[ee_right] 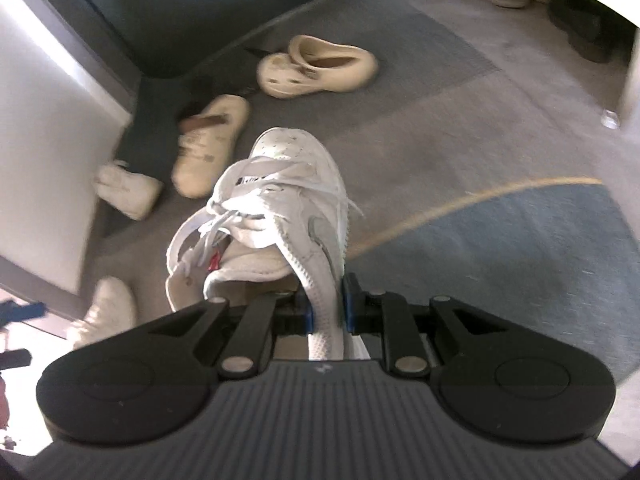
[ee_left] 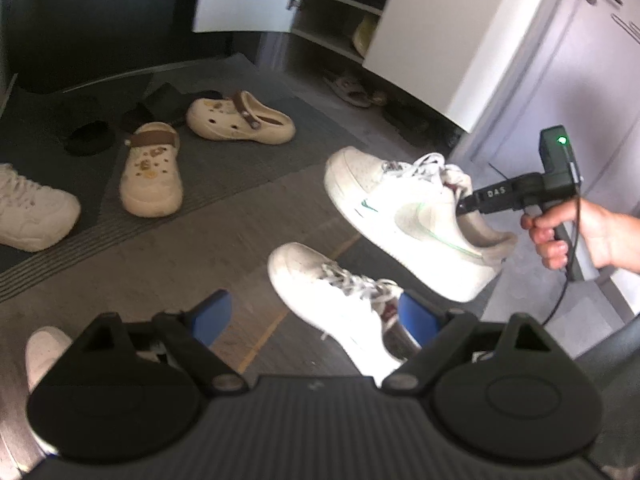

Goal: Organize scattered shoes
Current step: 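Carry the sneaker with the right tool and lower it beside the red-label sneaker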

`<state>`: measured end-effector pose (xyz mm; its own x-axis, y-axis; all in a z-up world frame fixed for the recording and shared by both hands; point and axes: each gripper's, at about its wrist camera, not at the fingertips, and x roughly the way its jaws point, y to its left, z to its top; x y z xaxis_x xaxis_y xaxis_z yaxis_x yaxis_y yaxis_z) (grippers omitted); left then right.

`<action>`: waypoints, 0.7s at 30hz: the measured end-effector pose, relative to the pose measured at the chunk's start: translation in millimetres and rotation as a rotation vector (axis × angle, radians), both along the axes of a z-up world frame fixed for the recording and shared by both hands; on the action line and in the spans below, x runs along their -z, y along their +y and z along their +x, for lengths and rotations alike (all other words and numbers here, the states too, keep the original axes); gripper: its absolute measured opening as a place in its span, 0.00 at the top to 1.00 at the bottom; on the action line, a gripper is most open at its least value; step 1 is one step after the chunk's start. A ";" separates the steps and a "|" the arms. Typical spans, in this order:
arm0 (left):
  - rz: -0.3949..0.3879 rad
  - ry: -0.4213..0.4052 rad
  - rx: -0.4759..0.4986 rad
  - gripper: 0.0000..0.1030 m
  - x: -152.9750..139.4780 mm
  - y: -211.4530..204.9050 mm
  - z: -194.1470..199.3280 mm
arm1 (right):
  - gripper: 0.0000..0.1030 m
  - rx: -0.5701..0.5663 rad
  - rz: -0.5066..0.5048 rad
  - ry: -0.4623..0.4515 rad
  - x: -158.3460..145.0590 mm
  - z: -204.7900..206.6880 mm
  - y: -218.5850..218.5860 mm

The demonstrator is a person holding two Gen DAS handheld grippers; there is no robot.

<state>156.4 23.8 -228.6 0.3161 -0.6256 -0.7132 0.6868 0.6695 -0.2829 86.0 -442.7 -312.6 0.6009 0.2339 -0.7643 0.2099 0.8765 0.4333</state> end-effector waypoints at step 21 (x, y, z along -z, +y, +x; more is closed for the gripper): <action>-0.026 0.069 -0.200 0.11 18.3 62.7 29.4 | 0.82 -0.129 -0.005 0.063 81.6 30.2 168.1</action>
<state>185.8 86.5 -247.0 0.3867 -0.5742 -0.7216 0.5197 0.7821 -0.3437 116.2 -274.5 -394.2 0.5167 0.3024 -0.8010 0.1217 0.9001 0.4183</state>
